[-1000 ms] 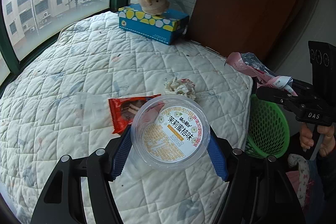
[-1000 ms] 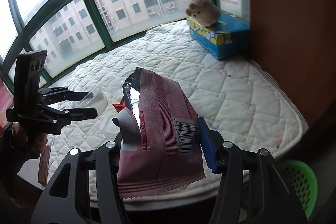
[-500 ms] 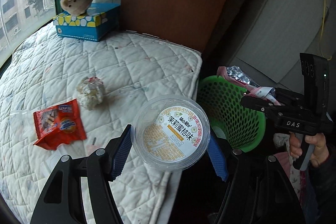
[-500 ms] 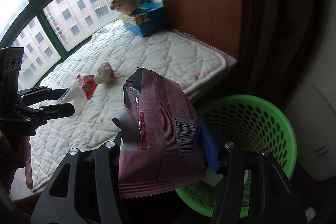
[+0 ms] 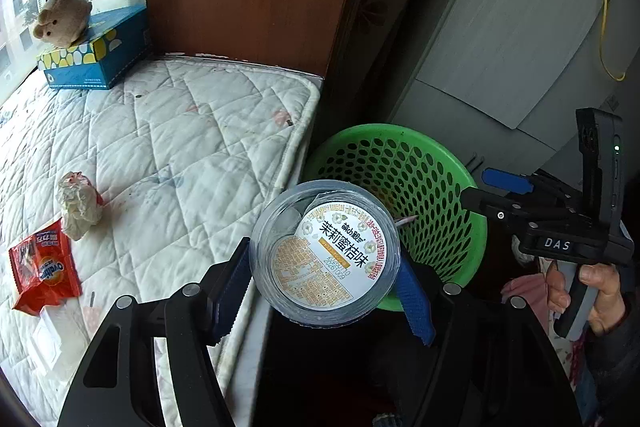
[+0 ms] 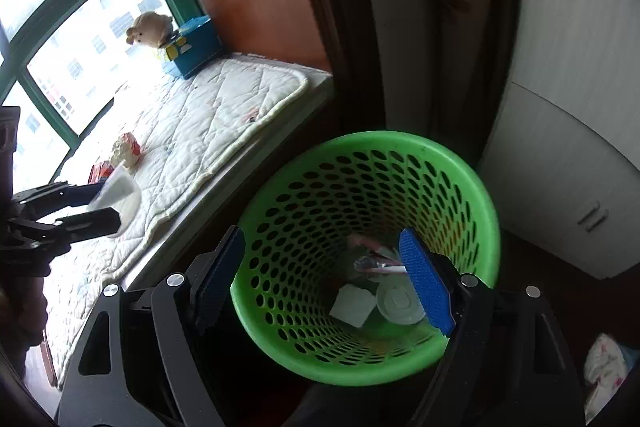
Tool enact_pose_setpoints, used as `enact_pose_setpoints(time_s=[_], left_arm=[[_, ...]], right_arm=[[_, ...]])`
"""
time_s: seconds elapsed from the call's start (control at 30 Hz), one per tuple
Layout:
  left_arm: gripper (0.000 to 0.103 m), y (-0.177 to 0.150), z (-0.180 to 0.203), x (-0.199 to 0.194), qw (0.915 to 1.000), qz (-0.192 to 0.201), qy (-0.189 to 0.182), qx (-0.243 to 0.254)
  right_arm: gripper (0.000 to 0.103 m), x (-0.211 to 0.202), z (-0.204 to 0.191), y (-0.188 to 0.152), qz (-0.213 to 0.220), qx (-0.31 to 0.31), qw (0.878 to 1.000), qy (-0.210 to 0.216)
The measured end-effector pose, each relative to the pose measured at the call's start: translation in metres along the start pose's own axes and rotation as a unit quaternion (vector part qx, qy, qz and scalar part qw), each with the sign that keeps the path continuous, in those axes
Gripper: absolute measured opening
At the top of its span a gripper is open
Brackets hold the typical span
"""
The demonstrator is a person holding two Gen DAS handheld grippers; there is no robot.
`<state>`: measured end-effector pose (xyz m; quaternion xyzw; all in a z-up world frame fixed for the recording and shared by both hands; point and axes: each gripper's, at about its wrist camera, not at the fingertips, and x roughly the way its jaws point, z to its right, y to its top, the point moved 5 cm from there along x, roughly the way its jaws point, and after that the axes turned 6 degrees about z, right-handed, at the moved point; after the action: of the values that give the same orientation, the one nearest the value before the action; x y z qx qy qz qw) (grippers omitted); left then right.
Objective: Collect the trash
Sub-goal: 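Carry the pink wrapper and the clear tub to the wastebasket with both grippers, then release the tub and wrapper into the basket and return both grippers to the mattress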
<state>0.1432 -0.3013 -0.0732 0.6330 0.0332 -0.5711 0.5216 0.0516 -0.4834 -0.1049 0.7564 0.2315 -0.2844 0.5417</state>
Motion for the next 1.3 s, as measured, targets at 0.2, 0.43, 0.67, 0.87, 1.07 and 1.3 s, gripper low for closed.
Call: enact_pose_setpoints(time_s=[0.2,0.43,0.67,0.87,1.07,1.3], left_arm=[[0.065,0.003,0.026,0.027,0.9997,-0.016,-0.006,0.016],[0.065,0.003,0.054,0.051,0.999,-0.03,-0.013,0.03],[0.065,0.002,0.072,0.066,0.9984,-0.036,-0.024,0.035],[0.077,0.003,0.083,0.071,0.9985,-0.029,-0.022,0.04],[0.077,0.003,0.076,0.058,0.9989,-0.017,-0.012,0.042],[0.077,0.004,0.037,0.023,0.9992,0.009,0.032,0.022]], right_arm=[[0.082,-0.024,0.018,-0.002,0.019,0.007,1.0,-0.002],[0.083,-0.042,0.033,-0.006,0.036,0.016,0.999,-0.002],[0.083,-0.058,0.043,-0.007,0.05,0.03,0.998,-0.001],[0.083,-0.062,0.047,-0.008,0.051,0.031,0.998,0.0],[0.083,-0.063,0.039,-0.006,0.052,0.026,0.998,0.007],[0.086,-0.056,0.012,-0.002,0.051,0.007,0.998,0.027]])
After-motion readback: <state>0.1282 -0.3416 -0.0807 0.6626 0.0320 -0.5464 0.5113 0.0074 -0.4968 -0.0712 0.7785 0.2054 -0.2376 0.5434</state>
